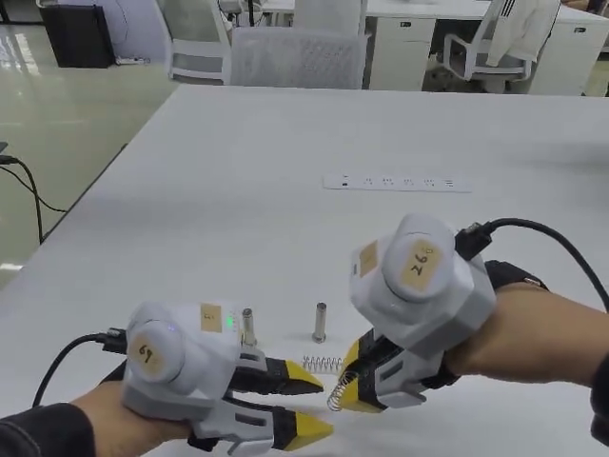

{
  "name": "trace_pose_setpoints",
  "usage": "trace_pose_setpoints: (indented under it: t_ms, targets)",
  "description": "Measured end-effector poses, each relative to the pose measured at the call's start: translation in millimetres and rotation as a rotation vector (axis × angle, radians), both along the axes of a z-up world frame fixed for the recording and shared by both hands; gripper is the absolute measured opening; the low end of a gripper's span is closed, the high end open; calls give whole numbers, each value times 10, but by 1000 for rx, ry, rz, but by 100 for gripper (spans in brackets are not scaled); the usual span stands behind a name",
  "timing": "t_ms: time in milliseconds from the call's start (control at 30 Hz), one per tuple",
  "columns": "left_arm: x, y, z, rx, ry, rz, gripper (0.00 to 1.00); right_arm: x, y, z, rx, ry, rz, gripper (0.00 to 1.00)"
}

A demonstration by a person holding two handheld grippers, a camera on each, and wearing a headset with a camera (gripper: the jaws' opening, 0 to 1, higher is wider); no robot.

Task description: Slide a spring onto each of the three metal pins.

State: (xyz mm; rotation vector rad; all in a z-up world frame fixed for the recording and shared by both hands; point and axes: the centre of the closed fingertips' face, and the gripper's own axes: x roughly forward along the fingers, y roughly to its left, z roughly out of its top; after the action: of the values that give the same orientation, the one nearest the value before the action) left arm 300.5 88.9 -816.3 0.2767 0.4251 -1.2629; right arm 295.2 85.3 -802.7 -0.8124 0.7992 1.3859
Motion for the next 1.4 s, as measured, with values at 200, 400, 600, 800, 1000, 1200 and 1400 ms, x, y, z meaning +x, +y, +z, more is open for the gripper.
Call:
trace_pose_setpoints:
  t_ms: [200, 400, 600, 800, 1000, 1200, 1400]
  targets:
    - [43, 80, 26, -11, 11, 31, 26, 40, -42, 17, -2, -4, -15, 8]
    - [51, 213, 24, -15, 17, 68, 31, 88, -113, 45, -4, -7, -31, 8]
    - [44, 333, 50, -31, 14, 112, 36, 132, -178, 67, -10, -13, -44, 8]
    - [73, 448, 105, -61, 18, 176, 42, 188, -240, 125, -8, -23, -63, 8]
    - [114, 556, 147, -84, 12, 230, 46, 251, -331, 164, -15, -30, -84, 8]
    - [117, 616, 134, -96, 14, 267, 50, 312, -423, 216, -20, -38, -106, 8]
    - [131, 671, 130, -108, 15, 302, 54, 378, -497, 279, -25, -48, -125, 8]
